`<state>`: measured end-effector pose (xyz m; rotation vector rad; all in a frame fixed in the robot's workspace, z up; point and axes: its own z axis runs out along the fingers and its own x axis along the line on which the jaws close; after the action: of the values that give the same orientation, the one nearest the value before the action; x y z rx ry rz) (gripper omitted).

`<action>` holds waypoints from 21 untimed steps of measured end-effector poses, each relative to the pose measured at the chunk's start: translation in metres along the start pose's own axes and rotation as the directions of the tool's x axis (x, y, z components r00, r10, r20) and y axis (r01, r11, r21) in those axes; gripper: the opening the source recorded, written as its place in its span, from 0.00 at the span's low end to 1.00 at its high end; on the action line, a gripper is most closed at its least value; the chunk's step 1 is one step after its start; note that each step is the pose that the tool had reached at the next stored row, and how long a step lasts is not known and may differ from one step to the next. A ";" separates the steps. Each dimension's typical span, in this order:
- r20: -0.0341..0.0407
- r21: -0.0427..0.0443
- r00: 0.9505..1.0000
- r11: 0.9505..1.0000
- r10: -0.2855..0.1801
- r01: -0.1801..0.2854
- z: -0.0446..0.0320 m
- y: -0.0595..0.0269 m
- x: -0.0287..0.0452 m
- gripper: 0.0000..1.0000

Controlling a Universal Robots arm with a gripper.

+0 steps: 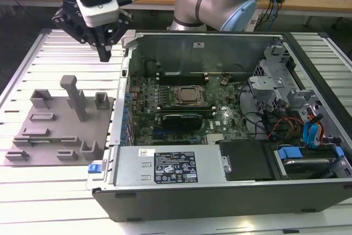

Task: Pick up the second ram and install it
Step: 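Reach for the second ram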

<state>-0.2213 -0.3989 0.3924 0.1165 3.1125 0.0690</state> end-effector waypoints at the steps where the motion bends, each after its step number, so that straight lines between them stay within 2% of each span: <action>1: 0.000 0.000 1.000 1.000 0.000 0.000 0.0001 -0.0002 0.0025 0.08; 2: 0.000 0.000 1.000 1.000 0.000 0.000 0.0002 -0.0004 0.0049 0.08; 7: 0.000 0.000 1.000 1.000 0.000 0.000 0.0004 -0.0021 0.0278 0.08; 11: 0.000 0.000 1.000 1.000 0.000 0.000 0.0006 -0.0028 0.0376 0.08; 13: 0.000 0.000 1.000 1.000 0.000 0.000 0.0009 -0.0038 0.0487 0.08; 18: 0.000 0.000 1.000 1.000 0.000 0.000 0.0018 -0.0052 0.0678 0.08; 21: 0.000 0.000 1.000 1.000 0.000 0.000 0.0023 -0.0065 0.0848 0.08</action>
<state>-0.3062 -0.3988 0.3877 0.1167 3.1124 0.0690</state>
